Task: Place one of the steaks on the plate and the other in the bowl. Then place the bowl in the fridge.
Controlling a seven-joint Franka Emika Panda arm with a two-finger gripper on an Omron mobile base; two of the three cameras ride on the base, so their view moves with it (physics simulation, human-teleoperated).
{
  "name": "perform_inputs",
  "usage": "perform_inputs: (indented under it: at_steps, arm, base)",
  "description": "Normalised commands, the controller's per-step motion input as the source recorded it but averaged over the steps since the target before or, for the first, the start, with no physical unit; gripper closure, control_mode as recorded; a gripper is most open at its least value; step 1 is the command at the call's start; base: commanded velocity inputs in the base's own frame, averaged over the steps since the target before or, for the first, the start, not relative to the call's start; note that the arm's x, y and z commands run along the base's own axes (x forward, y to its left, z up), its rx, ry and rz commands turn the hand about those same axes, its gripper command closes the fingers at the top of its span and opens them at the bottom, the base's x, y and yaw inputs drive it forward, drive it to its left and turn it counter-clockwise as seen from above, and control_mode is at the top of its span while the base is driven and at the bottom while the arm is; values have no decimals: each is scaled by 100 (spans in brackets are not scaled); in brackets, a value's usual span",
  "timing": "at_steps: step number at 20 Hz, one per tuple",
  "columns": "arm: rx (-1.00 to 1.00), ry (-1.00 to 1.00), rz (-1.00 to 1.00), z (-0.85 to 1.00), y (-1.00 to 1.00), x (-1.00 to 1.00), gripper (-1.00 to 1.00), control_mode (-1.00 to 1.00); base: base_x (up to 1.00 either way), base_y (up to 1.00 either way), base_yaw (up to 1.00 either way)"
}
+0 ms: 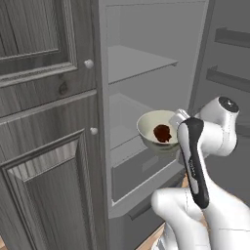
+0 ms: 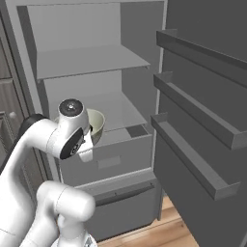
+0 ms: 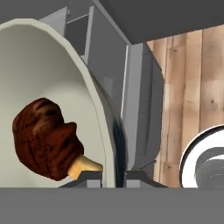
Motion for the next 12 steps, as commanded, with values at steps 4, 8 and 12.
perform_inputs:
  at_steps: [4, 8, 12]
  arm:
    - [0, 7, -5, 5, 37, 100, 100, -100]
    - [0, 0, 2, 0, 2, 100, 100, -100]
    - [1, 0, 12, -2, -17, 100, 100, -100]
  base:
    - [0, 0, 0]
    - [0, 0, 0]
    - [0, 0, 0]
